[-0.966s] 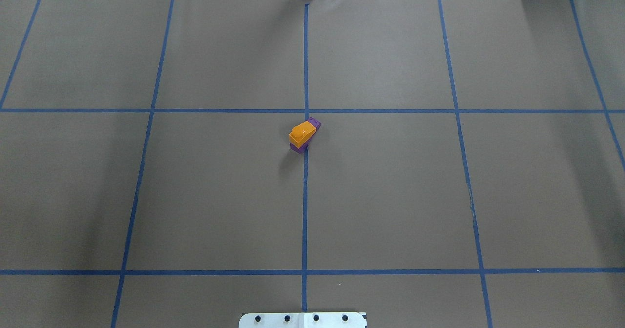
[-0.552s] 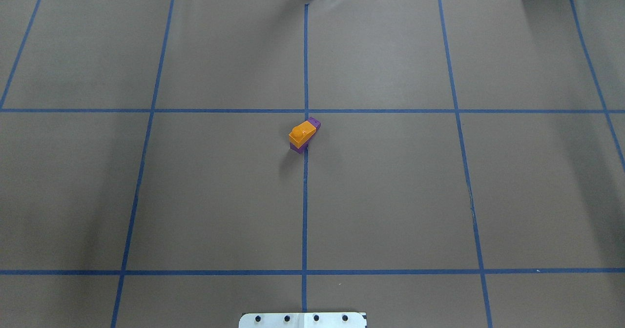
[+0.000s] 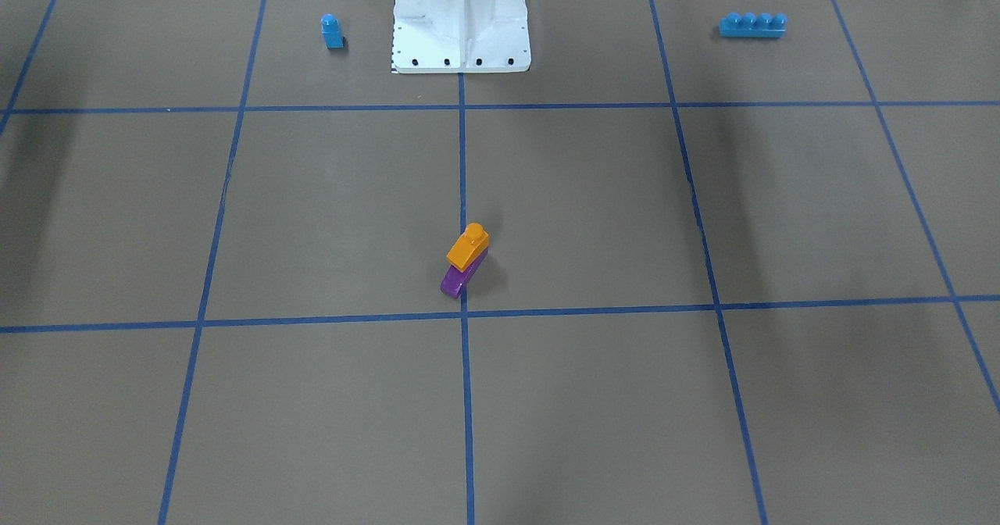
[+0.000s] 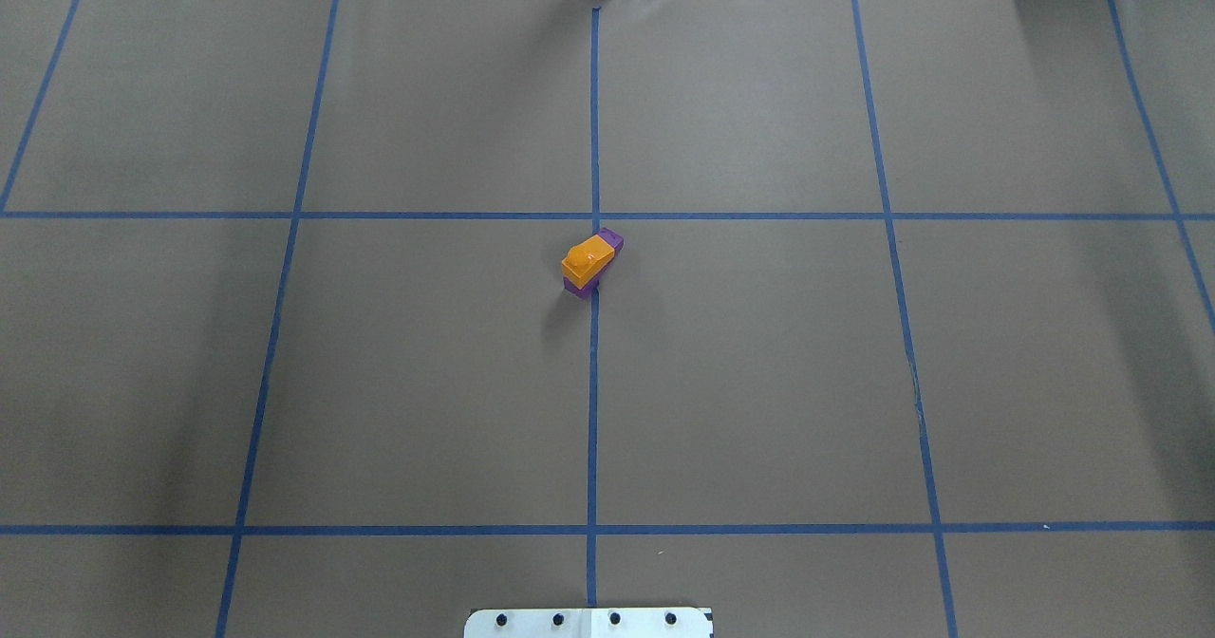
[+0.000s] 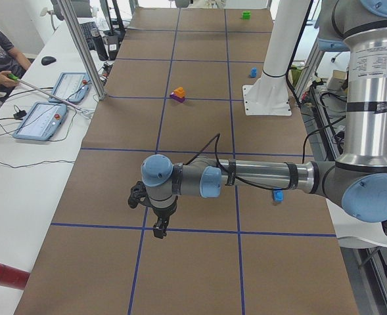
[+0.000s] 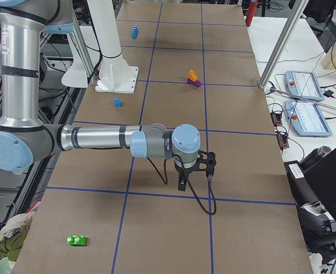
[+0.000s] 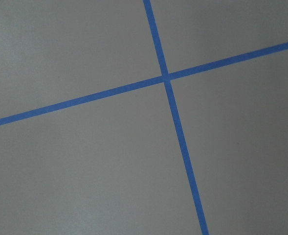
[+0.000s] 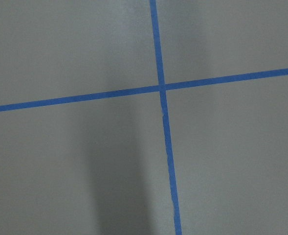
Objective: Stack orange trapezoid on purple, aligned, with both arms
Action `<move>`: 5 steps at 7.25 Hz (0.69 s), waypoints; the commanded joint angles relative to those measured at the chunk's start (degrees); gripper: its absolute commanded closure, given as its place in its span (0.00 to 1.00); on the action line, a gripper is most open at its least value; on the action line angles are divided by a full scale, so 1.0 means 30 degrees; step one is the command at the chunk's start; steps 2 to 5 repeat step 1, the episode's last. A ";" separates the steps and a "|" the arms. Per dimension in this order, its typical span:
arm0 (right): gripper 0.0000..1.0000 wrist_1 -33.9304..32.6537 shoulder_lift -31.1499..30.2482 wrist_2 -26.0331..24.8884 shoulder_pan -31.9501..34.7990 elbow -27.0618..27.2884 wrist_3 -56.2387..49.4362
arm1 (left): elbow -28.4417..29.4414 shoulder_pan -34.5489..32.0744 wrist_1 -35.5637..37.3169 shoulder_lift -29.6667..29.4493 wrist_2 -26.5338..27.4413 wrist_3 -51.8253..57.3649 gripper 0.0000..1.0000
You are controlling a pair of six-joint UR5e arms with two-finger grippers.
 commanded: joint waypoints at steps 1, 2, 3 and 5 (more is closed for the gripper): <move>0.00 0.0002 -0.0011 0.0000 0.0002 0.0043 0.0000 | 0.0000 0.0000 0.0017 0.0000 -0.0004 -0.0046 0.00; 0.00 0.0002 -0.0011 0.0000 0.0002 0.0043 0.0000 | 0.0000 0.0000 0.0017 0.0000 -0.0004 -0.0046 0.00; 0.00 0.0002 -0.0011 0.0000 0.0002 0.0043 0.0000 | 0.0000 0.0000 0.0017 0.0000 -0.0004 -0.0046 0.00; 0.00 0.0002 -0.0011 0.0000 0.0002 0.0043 0.0000 | 0.0000 0.0000 0.0017 0.0000 -0.0004 -0.0046 0.00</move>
